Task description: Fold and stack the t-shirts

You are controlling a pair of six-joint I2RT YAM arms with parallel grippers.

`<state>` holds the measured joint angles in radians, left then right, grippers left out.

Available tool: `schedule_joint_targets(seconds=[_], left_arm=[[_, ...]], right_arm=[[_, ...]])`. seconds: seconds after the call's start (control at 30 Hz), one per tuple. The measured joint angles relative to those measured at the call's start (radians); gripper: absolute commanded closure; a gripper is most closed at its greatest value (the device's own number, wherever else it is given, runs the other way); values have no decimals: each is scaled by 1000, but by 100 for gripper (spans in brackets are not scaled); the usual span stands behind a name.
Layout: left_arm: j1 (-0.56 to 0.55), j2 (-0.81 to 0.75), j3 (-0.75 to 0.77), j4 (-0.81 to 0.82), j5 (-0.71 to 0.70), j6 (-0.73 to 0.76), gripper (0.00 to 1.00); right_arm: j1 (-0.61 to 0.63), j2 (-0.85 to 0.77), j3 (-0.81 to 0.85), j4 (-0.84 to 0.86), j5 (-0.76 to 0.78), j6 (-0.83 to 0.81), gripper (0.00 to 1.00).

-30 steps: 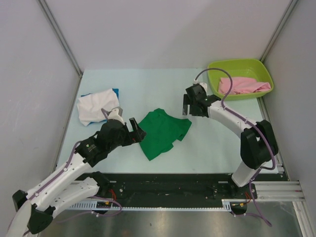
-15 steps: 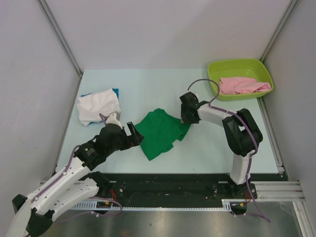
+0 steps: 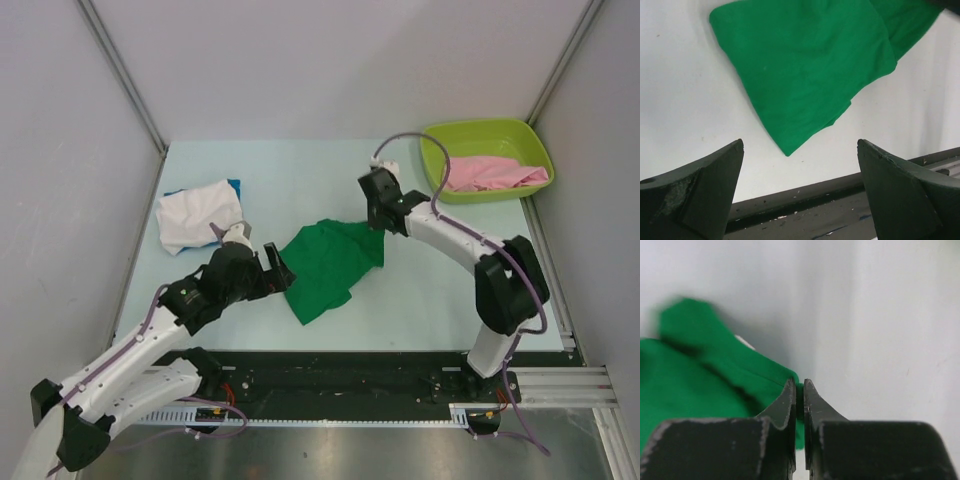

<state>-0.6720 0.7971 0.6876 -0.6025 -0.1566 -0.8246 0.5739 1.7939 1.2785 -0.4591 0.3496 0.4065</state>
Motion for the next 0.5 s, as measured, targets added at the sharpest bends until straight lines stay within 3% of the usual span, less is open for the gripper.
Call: schedule_joint_targets(seconds=[0.1,0.37,0.43,0.5], left_arm=[[0,16,37,0,3,6,0],[0,-102,53,-8,1,3,0],[0,-129,53,-13,1,3,0],[0,-144,53,-18,1,3,0]], right_arm=[[66,-87,183,-63,66,-63,100],[391,-436,649,-58,158,-184,100],[404,-509,679,-62,217,-187,100],[400,-619,604,-66,315,-179,100]])
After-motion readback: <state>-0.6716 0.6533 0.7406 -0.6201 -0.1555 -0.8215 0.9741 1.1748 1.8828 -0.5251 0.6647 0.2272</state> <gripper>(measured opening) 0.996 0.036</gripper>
